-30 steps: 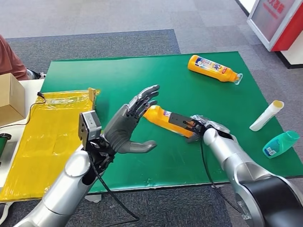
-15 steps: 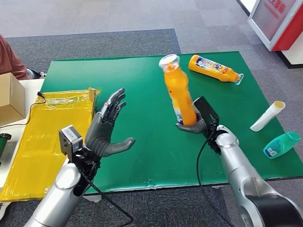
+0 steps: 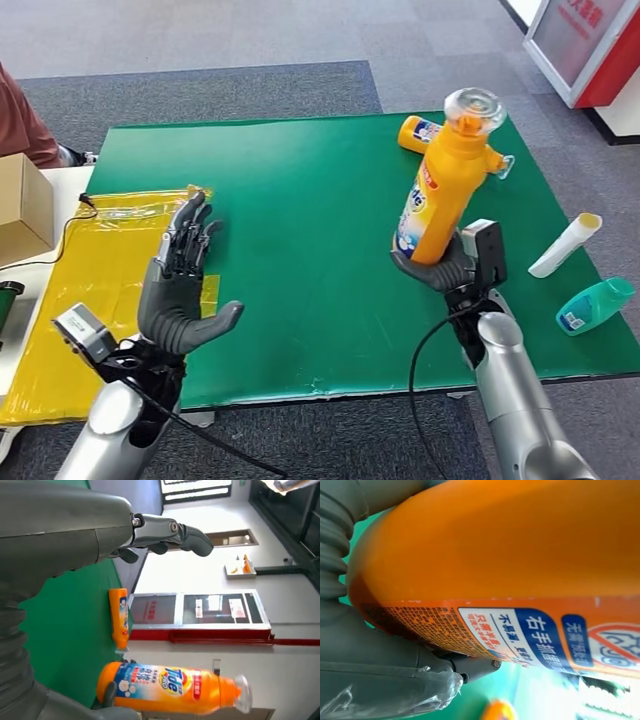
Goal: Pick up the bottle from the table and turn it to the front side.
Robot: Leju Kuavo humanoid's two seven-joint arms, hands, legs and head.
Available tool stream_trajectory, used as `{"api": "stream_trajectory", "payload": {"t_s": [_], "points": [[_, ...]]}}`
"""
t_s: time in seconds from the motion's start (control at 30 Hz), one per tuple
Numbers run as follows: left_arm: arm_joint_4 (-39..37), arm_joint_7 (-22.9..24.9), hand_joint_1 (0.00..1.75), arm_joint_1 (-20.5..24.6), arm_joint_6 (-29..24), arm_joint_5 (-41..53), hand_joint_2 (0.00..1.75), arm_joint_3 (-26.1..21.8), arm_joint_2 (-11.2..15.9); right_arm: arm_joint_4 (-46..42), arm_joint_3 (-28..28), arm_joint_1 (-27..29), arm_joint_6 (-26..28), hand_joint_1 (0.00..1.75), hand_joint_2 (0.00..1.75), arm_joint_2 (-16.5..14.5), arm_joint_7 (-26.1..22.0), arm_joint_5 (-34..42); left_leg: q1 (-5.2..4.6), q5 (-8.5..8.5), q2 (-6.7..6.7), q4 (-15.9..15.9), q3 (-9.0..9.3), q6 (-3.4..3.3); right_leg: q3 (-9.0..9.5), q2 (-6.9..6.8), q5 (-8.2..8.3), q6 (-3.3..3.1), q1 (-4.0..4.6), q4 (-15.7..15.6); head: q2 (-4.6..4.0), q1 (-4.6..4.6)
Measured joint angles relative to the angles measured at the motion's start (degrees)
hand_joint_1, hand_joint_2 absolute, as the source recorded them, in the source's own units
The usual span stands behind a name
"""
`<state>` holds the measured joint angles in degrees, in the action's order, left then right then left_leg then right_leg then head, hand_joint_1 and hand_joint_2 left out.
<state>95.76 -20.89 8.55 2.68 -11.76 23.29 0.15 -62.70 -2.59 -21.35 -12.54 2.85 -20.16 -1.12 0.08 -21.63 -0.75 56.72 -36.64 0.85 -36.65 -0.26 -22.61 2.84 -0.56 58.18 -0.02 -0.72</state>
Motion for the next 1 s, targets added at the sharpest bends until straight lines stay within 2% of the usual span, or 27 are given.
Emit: {"api": "stream_trajectory", "payload": {"t_s": [0.1, 0.27, 0.37, 0.63, 0.83, 1.0], "points": [[0.23, 2.47, 0.0, 0.83, 3.4, -5.39, 1.75, -1.91, 0.58, -6.55, -1.6, 2.76, 5.93, 1.75, 1.75, -0.72, -2.16, -4.62, 0.01, 0.01, -0.02, -0.01, 0.0, 0.03, -0.04, 0.02, 0.0, -0.01, 0.02, 0.0, 0.0, 0.01], [-2.24, 9.83, 0.0, 5.29, 5.59, -11.36, 1.75, -3.93, 0.9, -14.75, -7.41, 6.09, 16.81, 1.75, 1.75, -2.51, -6.3, -16.07, 0.02, 0.03, -0.03, -0.02, 0.0, 0.06, -0.07, 0.02, -0.01, -0.03, 0.03, 0.0, 0.0, 0.02], [-4.63, 10.94, 0.0, 7.02, 6.93, -13.32, 1.75, -3.94, 0.97, -18.15, -10.99, 7.45, 21.01, 1.75, 1.75, -2.94, -8.1, -20.24, 0.02, 0.04, -0.03, -0.02, 0.01, 0.07, -0.07, 0.03, 0.0, -0.03, 0.03, 0.01, 0.0, 0.02], [-8.15, 12.05, 0.0, 11.47, 10.88, -15.29, 1.75, -2.19, 1.26, -23.12, -19.77, 9.28, 28.37, 1.75, 1.75, -3.41, -8.34, -30.22, 0.0, 0.05, -0.02, -0.02, -0.02, 0.06, -0.07, 0.01, 0.01, -0.02, 0.01, 0.0, 0.0, 0.02], [-8.3, 12.23, 0.0, 11.88, 11.35, -15.35, 1.75, -1.85, 1.31, -23.19, -20.5, 9.29, 29.06, 1.75, 1.75, -3.41, -8.12, -31.03, 0.01, 0.05, -0.02, -0.02, -0.02, 0.06, -0.07, 0.01, 0.01, -0.02, 0.01, 0.0, 0.0, 0.02], [-9.29, 13.53, 0.0, 15.89, 13.86, -15.1, 1.75, 1.81, 2.4, -23.02, -25.2, 8.51, 30.95, 1.75, 1.75, -3.41, -6.79, -33.15, 0.01, 0.07, -0.02, -0.02, -0.01, 0.08, -0.06, 0.02, 0.01, -0.02, 0.01, 0.0, 0.0, 0.02]]}}
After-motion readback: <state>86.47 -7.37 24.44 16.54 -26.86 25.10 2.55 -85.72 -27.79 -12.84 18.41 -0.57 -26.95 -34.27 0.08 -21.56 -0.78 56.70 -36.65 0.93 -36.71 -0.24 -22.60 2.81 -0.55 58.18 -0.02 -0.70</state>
